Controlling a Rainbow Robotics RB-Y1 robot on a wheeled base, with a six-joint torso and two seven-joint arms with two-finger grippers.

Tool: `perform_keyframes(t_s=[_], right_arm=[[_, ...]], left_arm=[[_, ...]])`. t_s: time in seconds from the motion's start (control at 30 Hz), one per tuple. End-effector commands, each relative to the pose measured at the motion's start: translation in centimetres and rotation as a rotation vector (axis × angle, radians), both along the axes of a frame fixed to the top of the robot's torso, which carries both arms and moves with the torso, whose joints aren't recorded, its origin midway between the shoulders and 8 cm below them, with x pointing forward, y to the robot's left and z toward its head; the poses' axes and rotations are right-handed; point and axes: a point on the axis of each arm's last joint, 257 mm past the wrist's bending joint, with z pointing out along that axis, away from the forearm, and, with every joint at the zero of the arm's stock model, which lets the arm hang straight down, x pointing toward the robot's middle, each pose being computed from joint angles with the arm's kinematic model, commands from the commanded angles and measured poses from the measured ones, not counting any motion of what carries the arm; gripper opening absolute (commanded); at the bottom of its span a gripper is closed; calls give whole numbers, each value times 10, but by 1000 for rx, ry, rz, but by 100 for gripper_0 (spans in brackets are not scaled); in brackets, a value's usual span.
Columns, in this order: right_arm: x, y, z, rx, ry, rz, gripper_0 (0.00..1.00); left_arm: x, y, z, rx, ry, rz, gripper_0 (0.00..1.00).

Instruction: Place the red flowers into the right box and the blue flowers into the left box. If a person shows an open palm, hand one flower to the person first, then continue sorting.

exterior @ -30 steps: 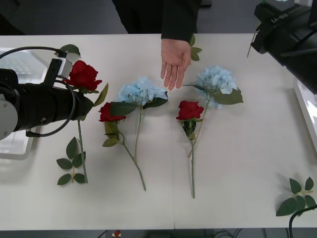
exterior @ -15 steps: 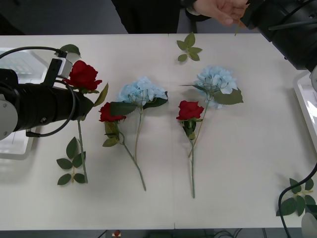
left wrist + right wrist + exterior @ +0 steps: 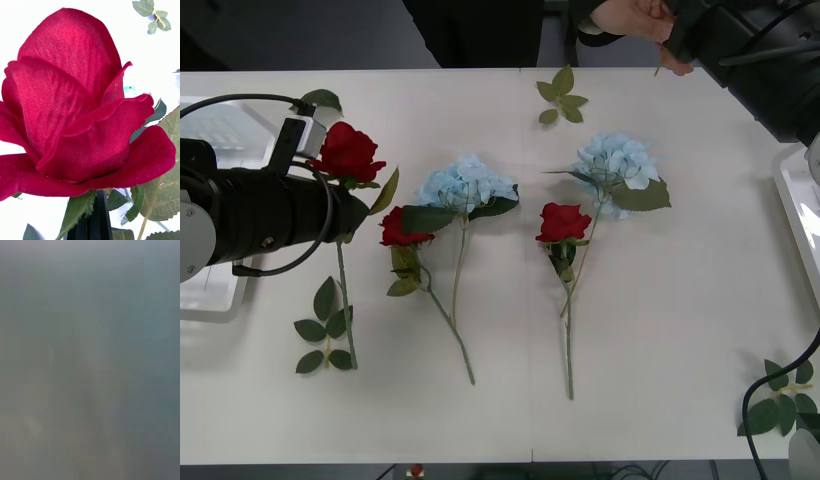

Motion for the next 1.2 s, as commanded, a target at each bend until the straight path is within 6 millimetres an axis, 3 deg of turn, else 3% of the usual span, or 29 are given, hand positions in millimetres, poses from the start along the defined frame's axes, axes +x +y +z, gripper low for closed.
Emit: perform_keyframes(t_s=[0.03,0.27,0.53,0.73,0.97,1.2], right_arm=[[-7,6,5,-16,-26,9,100],[-13,6,-9,-58,50,43,100],[-28,-9,-34,-127,187,63,100],[-42,-25,-66,-145,348,72,100],[-71,-35,-110,-92,597,64,100],[-111,-25,-144,17,823,156,100]], left_arm=[[4,-1,19,-19,-38,13,0],[4,-1,20,-21,-40,13,0],[4,-8,24,-39,-50,-8,0],[-4,-44,41,-151,-68,-109,0],[-21,-111,75,-315,-120,-284,0],[-46,-186,120,-532,-186,-441,0]])
